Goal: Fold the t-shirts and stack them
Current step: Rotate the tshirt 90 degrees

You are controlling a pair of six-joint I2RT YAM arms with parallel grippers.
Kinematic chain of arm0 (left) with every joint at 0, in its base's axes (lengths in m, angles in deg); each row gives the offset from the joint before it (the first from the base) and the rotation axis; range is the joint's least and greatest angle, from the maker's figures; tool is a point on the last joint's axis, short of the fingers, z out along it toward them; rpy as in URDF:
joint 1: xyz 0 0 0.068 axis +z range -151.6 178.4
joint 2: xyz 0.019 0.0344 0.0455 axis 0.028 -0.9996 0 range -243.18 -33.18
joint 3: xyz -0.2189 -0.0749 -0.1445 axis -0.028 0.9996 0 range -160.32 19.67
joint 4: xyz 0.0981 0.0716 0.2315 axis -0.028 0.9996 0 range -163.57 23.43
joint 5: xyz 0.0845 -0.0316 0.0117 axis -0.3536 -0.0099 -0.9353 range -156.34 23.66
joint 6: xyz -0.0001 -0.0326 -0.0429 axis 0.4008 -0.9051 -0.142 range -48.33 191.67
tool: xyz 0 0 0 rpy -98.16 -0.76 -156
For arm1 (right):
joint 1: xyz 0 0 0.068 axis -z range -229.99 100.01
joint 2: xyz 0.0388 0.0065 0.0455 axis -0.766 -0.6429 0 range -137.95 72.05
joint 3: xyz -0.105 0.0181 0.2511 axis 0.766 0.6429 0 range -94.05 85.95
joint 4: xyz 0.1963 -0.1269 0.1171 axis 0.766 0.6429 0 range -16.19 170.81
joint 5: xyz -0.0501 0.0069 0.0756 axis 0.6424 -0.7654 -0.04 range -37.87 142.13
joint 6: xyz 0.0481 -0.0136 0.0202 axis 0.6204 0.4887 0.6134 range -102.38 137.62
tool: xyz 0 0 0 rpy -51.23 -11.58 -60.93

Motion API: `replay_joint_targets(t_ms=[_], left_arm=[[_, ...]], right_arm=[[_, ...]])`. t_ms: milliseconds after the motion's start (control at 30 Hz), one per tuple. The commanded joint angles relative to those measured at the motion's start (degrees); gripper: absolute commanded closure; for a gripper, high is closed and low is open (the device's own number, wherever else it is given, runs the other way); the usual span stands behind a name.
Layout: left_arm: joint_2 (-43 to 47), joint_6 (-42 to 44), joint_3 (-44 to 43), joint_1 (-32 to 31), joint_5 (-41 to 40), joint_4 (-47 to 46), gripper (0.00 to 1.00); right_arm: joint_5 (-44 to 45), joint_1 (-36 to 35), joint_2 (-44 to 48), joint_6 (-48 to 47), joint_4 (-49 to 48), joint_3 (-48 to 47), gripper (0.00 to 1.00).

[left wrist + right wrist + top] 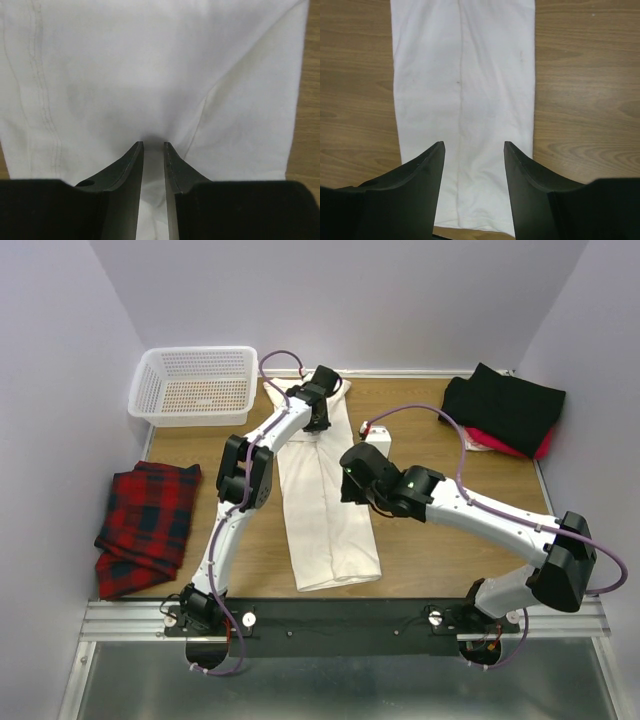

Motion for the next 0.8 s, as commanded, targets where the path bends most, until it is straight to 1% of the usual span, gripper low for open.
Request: replay_joint_targets(t_ms=[0, 167, 333, 467, 567, 700, 767], left_arm=[[-3.1, -1.7, -4.1, 0.1, -4.4, 4.4, 0.69], [-6.1, -1.1, -6.0, 0.0, -0.9, 3.6, 0.69], [-8.6, -0.7, -9.9, 0.3, 5.3, 1.6, 0.69], [-9.1, -1.1, -11.2, 1.1, 9.6, -2.6, 0.69], [-9.0, -1.0, -10.4, 2.3, 15.3, -6.9, 0.69], [-9.2, -0.3, -9.4, 3.7, 26.2, -12.7, 0.69], [-8.6, 0.4, -9.7, 4.0, 27.5, -13.8, 0.69]], right_arm=[[6.8, 0.0, 1.0, -0.3, 3.0, -1.5, 0.40], [8.2, 0.2, 1.7, -0.1, 3.6, -0.9, 0.40], [8.5, 0.2, 2.9, -0.3, 3.9, 0.1, 0.40], [8.9, 0.2, 3.7, -0.6, 4.6, 0.6, 0.40], [9.4, 0.2, 4.1, -0.7, 5.1, 0.9, 0.40], [10.3, 0.2, 4.1, -0.8, 5.9, 0.8, 0.40], [10.7, 0.4, 4.2, -0.9, 6.3, 0.7, 0.40]])
